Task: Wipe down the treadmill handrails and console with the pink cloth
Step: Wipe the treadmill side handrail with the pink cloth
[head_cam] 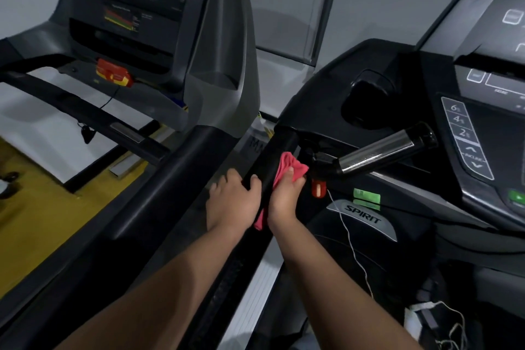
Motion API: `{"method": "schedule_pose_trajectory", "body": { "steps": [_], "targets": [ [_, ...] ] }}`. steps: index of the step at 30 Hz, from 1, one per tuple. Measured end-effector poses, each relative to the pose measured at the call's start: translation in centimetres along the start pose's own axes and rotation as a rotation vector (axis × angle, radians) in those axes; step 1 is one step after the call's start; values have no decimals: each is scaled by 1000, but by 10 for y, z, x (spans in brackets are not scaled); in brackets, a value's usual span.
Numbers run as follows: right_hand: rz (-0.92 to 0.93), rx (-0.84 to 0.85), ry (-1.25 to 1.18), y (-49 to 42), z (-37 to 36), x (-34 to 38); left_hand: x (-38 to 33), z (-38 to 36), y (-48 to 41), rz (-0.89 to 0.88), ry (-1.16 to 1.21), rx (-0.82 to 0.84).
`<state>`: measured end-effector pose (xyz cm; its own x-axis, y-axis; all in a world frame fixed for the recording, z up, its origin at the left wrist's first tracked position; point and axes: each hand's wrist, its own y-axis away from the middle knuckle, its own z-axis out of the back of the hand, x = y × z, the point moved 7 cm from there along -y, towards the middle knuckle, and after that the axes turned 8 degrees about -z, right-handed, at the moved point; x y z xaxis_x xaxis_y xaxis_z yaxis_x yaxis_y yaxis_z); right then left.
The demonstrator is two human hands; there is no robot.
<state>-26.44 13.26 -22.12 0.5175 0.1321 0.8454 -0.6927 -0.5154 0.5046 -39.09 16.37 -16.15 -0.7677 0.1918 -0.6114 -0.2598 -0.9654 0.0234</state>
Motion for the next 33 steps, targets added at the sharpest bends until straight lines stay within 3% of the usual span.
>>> {"method": "schedule_pose_trajectory", "body": {
  "steps": [3,5,9,14,18,21,24,30,33],
  "targets": [
    [-300,149,-223,-12,-8,-19,0,-1,-1,-6,-10,1],
    [-470,245,-249,-11,-11,-26,0,-1,-1,-2,-15,4],
    [-572,294,-202,-14,-17,-32,3,-3,-2,17,-11,16],
    [-553,298,-34,-22,-26,-17,5,-4,-4,40,35,26],
    [-470,432,-115,-14,-34,-12,6,-4,-4,46,31,33],
    [-549,459,-115,-7,-28,-23,6,-4,-4,43,45,31],
    [-602,367,-56,-1,-12,-27,6,-4,-3,49,53,35],
    [-372,356,-113,15,11,4,5,-4,-4,48,32,38],
    [-136,281,70,12,6,23,4,-4,-3,49,23,36]
  ]
}}
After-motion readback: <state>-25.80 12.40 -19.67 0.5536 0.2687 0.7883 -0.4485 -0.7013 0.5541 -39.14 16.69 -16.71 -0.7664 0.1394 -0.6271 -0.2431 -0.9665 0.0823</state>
